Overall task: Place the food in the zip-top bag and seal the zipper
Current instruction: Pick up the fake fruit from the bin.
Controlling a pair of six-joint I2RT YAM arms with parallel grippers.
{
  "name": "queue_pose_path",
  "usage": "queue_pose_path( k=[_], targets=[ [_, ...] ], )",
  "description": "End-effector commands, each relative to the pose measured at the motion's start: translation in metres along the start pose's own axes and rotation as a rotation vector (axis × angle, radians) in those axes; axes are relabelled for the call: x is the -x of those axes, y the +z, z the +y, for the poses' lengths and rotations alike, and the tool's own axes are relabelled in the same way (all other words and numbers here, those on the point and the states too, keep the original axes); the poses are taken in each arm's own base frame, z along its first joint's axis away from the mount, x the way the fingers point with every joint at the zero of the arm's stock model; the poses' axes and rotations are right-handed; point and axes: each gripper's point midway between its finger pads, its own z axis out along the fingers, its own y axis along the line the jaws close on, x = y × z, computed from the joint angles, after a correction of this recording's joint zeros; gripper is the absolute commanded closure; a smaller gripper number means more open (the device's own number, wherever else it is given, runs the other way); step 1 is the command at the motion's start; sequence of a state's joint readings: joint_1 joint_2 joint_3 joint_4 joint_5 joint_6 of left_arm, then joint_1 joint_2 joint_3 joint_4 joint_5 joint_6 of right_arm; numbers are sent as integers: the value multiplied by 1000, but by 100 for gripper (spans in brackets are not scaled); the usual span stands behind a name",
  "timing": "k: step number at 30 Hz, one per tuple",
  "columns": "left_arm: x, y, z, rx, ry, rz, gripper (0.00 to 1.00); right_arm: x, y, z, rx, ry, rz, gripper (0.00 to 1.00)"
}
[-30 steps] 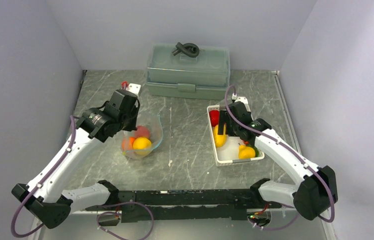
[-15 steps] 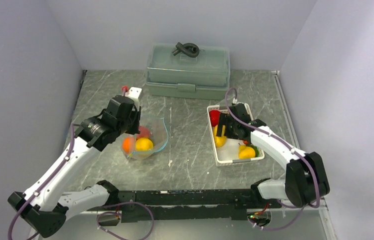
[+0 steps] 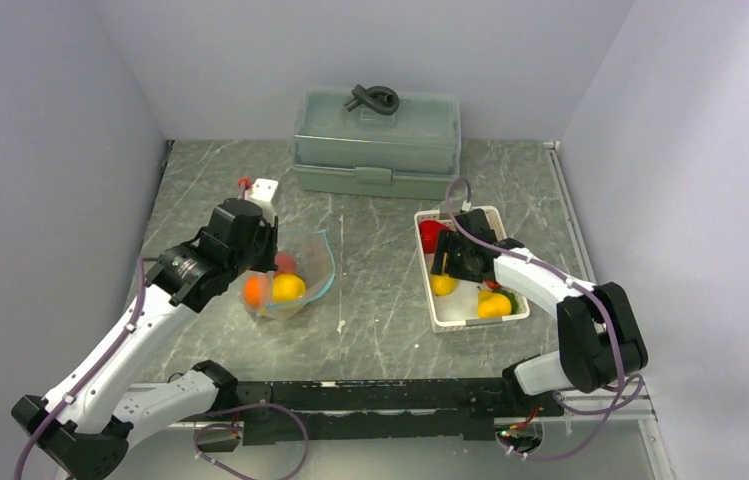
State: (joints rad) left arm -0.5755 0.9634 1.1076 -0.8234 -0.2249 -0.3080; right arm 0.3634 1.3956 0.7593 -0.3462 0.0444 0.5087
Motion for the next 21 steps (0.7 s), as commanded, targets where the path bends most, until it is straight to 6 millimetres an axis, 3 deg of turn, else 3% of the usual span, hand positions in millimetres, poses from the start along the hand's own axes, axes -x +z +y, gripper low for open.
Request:
queue_pose_path(
  k=[1,6,10,15,21],
  targets=[
    [11,-3,0,-17,-13,-57,100,2,10,3,26,28,-6,30],
    [8,-2,2,-9,-9,-50,100,3,10,5,34,31,-6,51],
    [8,-2,2,-11,-11,-53,100,12,-2,3,20,22,-37,65],
    [10,-4,3,-11,-20,-64,100,30,-29,0,-9,4,-100,76],
    [10,-4,6,-6,-30,-67,100,55,-74,18,71,-18,-193,81]
  ],
)
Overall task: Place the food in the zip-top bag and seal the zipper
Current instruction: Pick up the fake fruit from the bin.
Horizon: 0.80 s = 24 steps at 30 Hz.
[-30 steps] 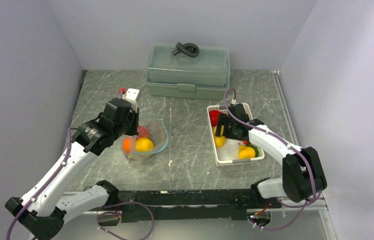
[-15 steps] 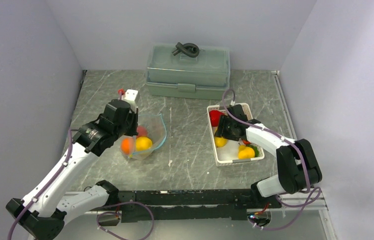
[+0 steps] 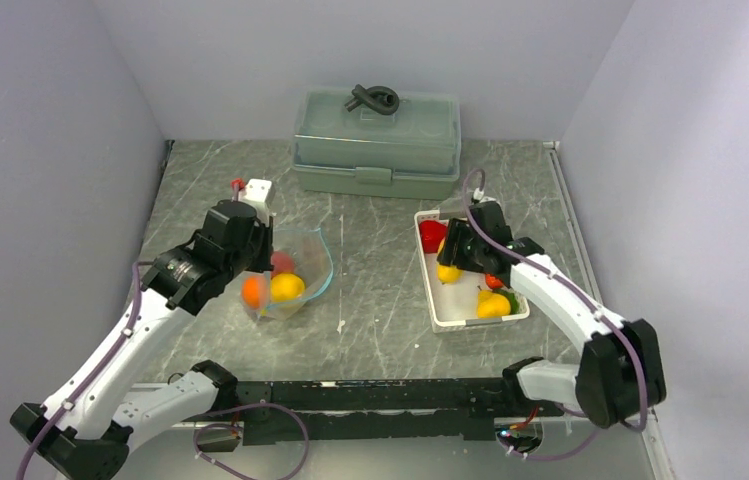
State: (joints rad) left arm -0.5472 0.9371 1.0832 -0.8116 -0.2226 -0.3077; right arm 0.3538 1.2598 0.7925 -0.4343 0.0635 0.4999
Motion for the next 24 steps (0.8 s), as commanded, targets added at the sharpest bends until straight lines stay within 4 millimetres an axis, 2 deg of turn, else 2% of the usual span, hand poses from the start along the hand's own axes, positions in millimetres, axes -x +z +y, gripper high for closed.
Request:
queue_pose_path(
  k=[1,7,12,16,24],
  targets=[
    [12,-3,-2,-21,-13,-53,100,41,-41,20,74,-24,-124,81],
    [15,-4,-2,-26,-29,-66,100,57,-83,56,211,-56,-190,81],
    [15,-2,-2,-35,-38,-65,100,61,-112,91,306,-103,-228,81],
    [15,-2,0,-25,-43,-64,100,55,-130,126,396,-150,-230,81],
    [16,-3,3,-16,-52,-74,100,36,-153,188,580,-238,-198,81]
  ],
)
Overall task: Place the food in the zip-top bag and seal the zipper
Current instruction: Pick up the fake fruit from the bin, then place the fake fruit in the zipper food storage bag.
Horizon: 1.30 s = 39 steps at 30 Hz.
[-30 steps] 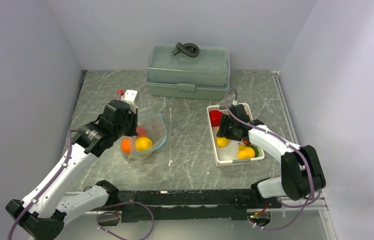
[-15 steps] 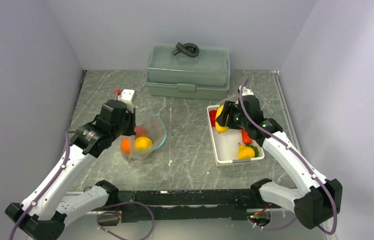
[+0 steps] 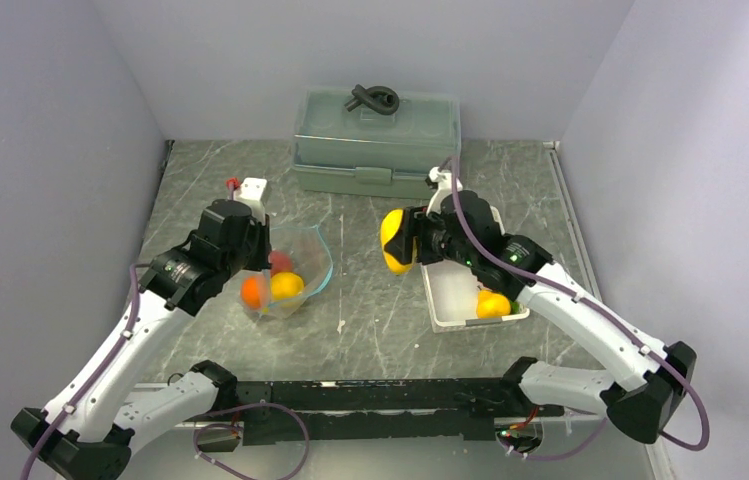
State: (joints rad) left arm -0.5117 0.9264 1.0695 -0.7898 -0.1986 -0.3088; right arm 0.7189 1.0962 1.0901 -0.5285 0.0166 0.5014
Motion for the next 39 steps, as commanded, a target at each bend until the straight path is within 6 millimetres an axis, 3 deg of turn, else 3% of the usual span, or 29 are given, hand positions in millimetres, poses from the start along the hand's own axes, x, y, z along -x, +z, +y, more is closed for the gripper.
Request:
queue_pose_path(
  k=[1,12,17,29,39],
  targets=[
    [13,-5,-2,-17,-26,-60,100,16,-2,47,146,-20,-27,80],
    [15,-6,-2,-21,-31,-65,100,2,6,142,394,-88,49,78],
    [15,-7,-1,-23,-32,-69,100,-7,14,174,440,-118,80,77],
    [17,-8,-2,-37,-40,-78,100,-25,56,199,436,-72,161,76],
    [17,-9,-4,-58,-38,-79,100,-30,91,193,340,-30,189,73]
  ],
)
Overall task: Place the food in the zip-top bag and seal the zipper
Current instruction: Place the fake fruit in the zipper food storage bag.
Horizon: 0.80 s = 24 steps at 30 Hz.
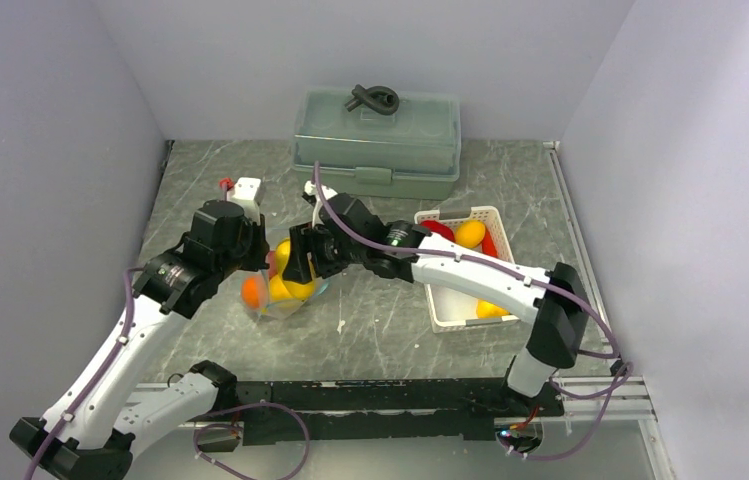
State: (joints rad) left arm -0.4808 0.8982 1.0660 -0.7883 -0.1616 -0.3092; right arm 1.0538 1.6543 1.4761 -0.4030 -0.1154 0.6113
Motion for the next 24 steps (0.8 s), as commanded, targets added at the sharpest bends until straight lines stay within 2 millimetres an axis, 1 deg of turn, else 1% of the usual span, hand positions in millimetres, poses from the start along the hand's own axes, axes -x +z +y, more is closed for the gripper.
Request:
queue_pose_path(
  k=[1,9,13,20,24],
  targets=[
    [15,-4,-7,-45,-14,-63,100,31,-2,12,6,25,-85,73],
    [15,-5,-9,-55,-15,-70,100,51,7,-10,-41,92,-132,72],
    [15,-6,-9,-58,-15,-70,100,58,18,-16,-56,119,-147,71],
    [14,-5,-10,-65,-15,-66,100,68,34,-14,-45,161,-163,67],
    [14,-5,-10,-65,-14,-65,100,72,42,-13,-39,182,-177,57]
  ],
)
